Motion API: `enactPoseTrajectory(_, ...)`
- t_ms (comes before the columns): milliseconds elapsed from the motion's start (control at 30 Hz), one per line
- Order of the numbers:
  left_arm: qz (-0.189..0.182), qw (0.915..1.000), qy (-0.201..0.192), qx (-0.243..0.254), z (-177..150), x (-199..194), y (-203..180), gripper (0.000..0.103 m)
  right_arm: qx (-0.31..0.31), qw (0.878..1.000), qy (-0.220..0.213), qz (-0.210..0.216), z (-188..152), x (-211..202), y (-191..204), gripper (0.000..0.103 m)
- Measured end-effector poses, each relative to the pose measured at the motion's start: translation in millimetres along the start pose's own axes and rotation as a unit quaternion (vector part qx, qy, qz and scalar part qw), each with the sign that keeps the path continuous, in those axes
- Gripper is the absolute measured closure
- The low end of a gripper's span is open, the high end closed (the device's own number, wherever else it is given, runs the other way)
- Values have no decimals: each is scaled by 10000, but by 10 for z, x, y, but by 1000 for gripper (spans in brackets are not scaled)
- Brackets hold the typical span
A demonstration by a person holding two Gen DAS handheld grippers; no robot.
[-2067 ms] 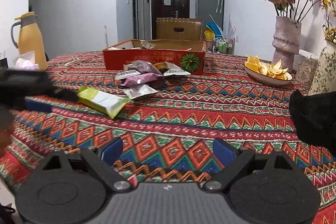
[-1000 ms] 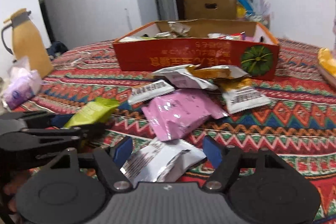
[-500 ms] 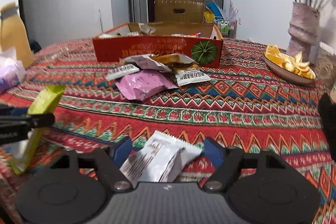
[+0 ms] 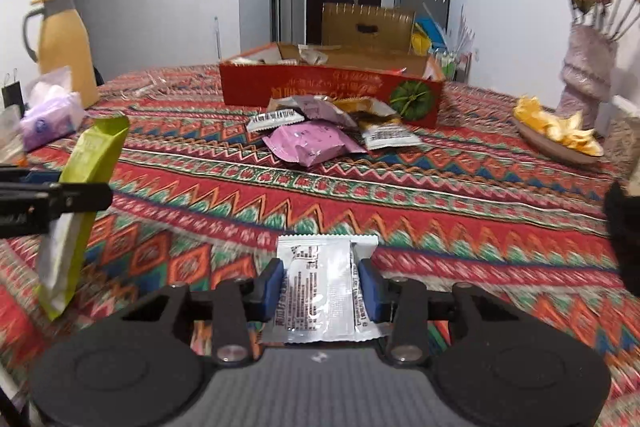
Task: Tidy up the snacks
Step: 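Lower the green-white bar into the orange box and open the left tool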
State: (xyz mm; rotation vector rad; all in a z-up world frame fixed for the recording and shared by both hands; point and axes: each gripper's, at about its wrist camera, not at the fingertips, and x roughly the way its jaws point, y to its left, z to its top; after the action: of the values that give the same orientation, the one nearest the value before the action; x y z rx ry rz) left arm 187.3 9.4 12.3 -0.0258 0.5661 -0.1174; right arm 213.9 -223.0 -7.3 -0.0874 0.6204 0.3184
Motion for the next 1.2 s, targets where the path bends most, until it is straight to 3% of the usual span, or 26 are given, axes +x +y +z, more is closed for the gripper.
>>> enactPoseTrajectory(133,-172,9993,287,-176,-37,45,-26,66,335,9994,-17,6,-133,-291,-148,63)
enactPoseTrajectory(400,-203,9997,122,-16,153,79,-91,66,463,9987,-210,54,-93,-323,-272,63)
enactPoseTrajectory(500,-272,9996,-93,-5,453,146,-12,66,447,9983,-322,164,86,-264,-371,63)
enactPoseTrajectory(667,-434,9973,-595,42,1163,449,138,66,228,9968,-695,327,708,-56,-618,63)
enactPoseTrajectory(800,-455,9964,-714,-34,1772,985,244,66,55,9945,-976,372,1332,308,-797,63)
enactPoseTrajectory(967,-510,9970,-458,-347,2320,1919,339,66,250,9936,-1016,430,1954,1098,-978,63)
enactPoseTrajectory(1100,-162,9975,-317,-608,2503,2611,362,66,409,9957,-814,181,2246,1850,-1070,63)
enactPoseTrajectory(1200,-234,9963,-246,-786,2550,2962,415,66,181,9979,-536,-311,2344,2346,-1031,63)
